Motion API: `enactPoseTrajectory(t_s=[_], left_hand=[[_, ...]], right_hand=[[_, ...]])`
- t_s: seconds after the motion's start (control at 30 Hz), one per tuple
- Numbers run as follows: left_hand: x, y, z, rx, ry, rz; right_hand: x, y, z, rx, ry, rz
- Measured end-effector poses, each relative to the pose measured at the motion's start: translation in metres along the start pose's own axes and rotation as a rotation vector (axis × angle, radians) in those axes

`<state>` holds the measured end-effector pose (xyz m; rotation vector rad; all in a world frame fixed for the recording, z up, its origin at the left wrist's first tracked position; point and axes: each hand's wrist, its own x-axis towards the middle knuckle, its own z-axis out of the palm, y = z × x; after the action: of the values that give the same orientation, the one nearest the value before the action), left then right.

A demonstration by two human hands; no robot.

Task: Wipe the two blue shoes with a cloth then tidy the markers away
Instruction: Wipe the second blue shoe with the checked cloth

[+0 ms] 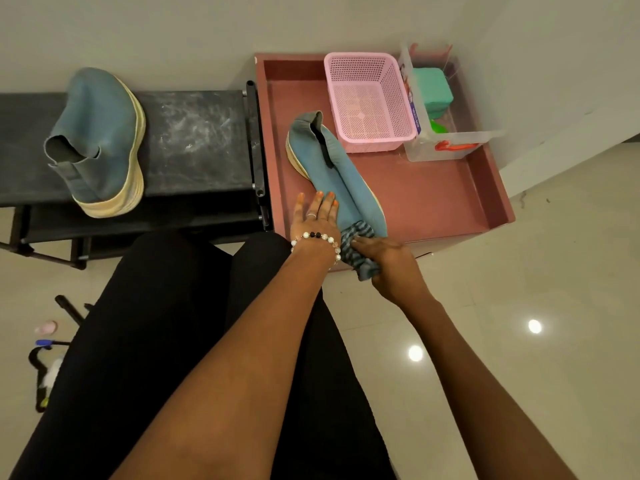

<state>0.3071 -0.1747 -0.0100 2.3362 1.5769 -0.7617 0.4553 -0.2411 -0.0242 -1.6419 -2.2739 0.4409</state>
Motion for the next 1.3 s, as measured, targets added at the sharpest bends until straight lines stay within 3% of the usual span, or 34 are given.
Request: enactPoseTrajectory(t_s=[0.37, 0.67, 0.8, 1.03, 1.3], left_hand=[[0.008, -0.007, -0.001, -0.176, -0.076, 0.045], [0.005, -0.005, 0.001, -0.197, -0.021, 0.032], [0.004, -0.003, 0.001, -0.21, -0.022, 0.04], [0.01, -0.004, 0.002, -0.268, -0.108, 0.053], [0.008, -0.003, 0.006, -0.228, -0.098, 0.015]], right_hand=[[0.075, 0.007, 0.028, -0.291, -0.018, 0.064], [0.01, 0.0, -0.012, -0.101, -0.08, 0.043], [0.021, 0.006, 0.002, -0.139, -0.107, 0.094], [0.101, 0.016, 0.028, -0.333, -0.014, -0.019], [0.073, 0.01, 0.021, -0.237, 0.126, -0.026]])
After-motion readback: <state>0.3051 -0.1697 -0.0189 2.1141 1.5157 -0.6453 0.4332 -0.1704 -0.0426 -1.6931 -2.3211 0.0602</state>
